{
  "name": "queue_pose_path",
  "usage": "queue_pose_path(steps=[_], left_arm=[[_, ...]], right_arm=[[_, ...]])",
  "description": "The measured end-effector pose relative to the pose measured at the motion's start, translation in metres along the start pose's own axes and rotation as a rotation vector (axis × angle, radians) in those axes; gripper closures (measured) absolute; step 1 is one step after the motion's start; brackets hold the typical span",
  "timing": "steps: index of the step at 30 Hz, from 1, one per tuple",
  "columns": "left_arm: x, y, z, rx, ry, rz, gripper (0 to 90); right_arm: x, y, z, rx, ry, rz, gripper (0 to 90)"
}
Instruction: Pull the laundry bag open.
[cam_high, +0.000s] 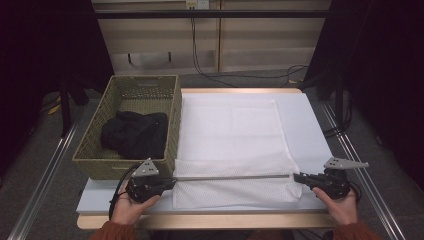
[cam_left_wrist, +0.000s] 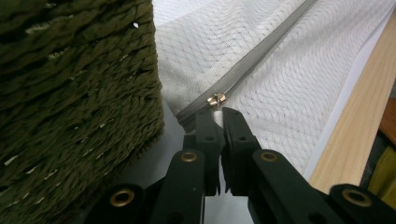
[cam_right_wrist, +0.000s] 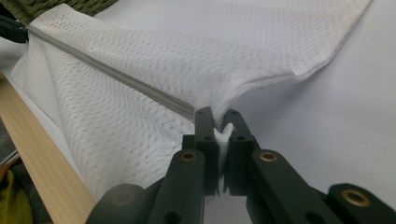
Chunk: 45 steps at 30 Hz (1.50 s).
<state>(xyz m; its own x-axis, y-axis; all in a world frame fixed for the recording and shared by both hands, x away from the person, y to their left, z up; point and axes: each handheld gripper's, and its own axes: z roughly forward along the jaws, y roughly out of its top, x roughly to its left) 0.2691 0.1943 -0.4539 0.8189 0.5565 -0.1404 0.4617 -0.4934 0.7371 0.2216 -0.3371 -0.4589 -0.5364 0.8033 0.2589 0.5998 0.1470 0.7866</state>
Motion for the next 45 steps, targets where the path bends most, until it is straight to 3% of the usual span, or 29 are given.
queue_pose_path(steps=[24,33,39,42,45], left_arm=[[0.006,-0.008,-0.006,0.019,0.022,-0.025,86.3],[0.007,-0.010,0.001,0.043,0.017,-0.032,86.1],[0.004,-0.013,0.006,0.041,0.015,-0.028,85.3],[0.004,-0.013,0.005,0.024,0.021,-0.026,82.9],[0.000,-0.013,0.004,0.010,0.029,-0.022,73.9]], right_arm=[[-0.001,-0.005,-0.002,0.025,-0.021,0.008,86.8],[-0.002,-0.007,0.001,0.030,-0.007,-0.004,86.7],[-0.001,-0.008,0.006,0.064,0.000,-0.014,85.3],[-0.002,-0.009,0.008,0.073,-0.003,-0.020,82.0],[-0.002,-0.009,0.008,0.069,-0.016,-0.013,74.3]])
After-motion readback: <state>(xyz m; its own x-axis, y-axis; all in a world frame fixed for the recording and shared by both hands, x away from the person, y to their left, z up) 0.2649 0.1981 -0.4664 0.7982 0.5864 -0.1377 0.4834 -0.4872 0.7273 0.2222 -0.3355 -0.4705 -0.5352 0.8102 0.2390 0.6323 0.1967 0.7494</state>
